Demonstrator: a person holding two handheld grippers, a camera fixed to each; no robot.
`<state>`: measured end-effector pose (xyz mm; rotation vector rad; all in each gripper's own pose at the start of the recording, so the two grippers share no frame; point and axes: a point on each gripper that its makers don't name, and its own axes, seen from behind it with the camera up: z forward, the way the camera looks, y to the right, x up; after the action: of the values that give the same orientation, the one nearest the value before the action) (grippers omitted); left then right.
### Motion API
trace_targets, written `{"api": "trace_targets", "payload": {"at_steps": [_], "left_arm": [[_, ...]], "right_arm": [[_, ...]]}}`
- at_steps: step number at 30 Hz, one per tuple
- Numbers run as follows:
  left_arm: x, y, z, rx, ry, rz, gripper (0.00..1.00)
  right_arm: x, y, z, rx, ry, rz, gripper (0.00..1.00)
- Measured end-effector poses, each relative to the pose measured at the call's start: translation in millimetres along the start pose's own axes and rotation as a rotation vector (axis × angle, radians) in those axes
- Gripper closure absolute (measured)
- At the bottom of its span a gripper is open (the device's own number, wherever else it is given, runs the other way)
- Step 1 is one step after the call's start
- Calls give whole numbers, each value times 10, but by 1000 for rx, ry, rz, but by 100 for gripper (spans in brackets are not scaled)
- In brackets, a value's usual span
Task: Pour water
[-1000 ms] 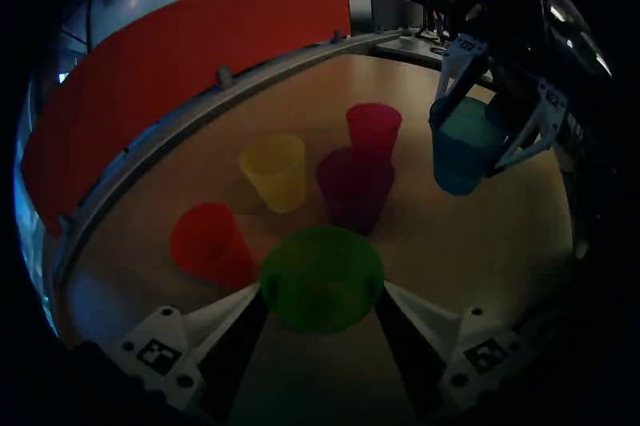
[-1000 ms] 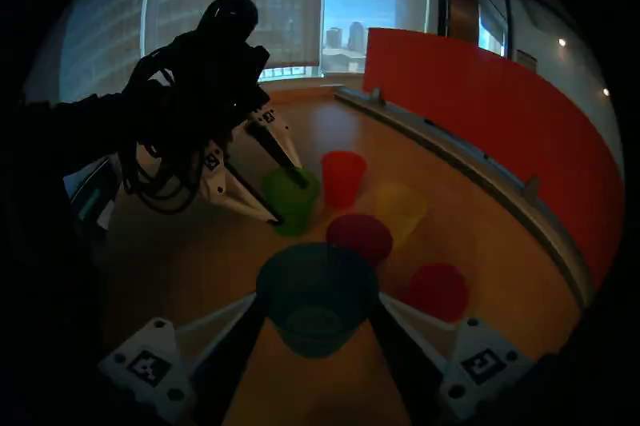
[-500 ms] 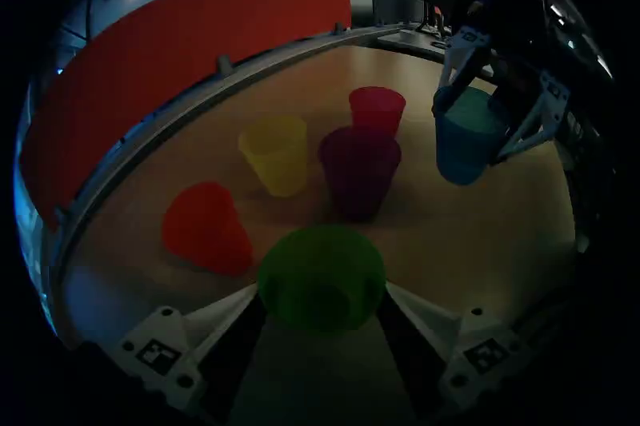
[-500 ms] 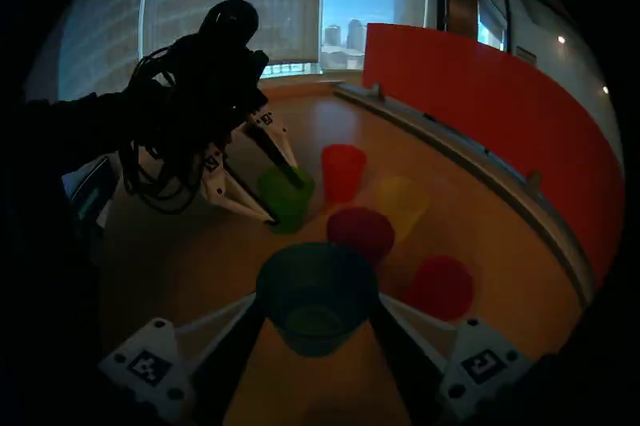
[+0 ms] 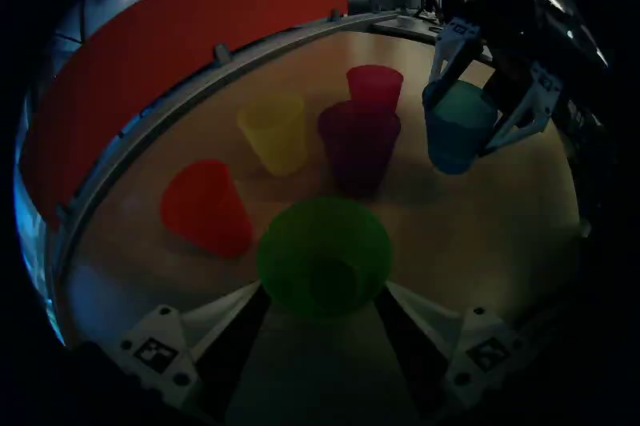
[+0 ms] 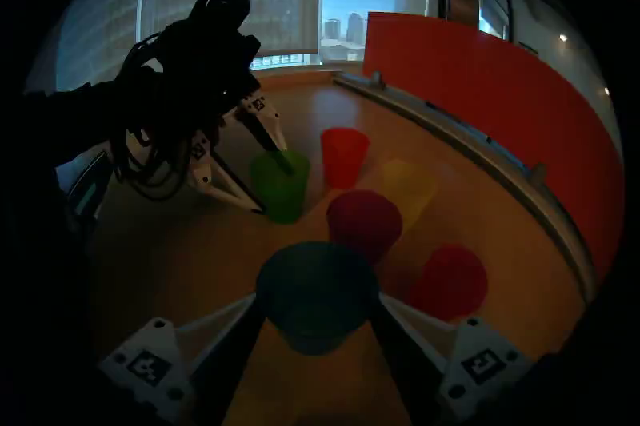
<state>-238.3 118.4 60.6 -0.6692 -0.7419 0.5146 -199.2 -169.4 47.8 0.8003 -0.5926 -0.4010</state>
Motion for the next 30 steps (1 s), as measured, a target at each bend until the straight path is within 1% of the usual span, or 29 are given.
{"api": "trace_targets", "payload": {"at_steps": [3, 8, 15, 24, 30], "left_arm": [[-70, 7, -56, -6, -22, 2, 12], [-162, -30, -162, 12, -36, 15, 12], [-243, -14, -296, 24, -26, 4, 12], [-302, 24, -401, 32, -24, -4, 11], [-317, 55, -444, 33, -23, -2, 11]], "right_arm": [[-29, 19, 30, -2, -6, 4, 11], [-81, 38, 74, -6, -11, 6, 11], [-150, 35, 128, -6, -19, 11, 11], [-234, 25, 131, -16, -20, 9, 11], [-285, 16, 100, -21, -18, 26, 10]]}}
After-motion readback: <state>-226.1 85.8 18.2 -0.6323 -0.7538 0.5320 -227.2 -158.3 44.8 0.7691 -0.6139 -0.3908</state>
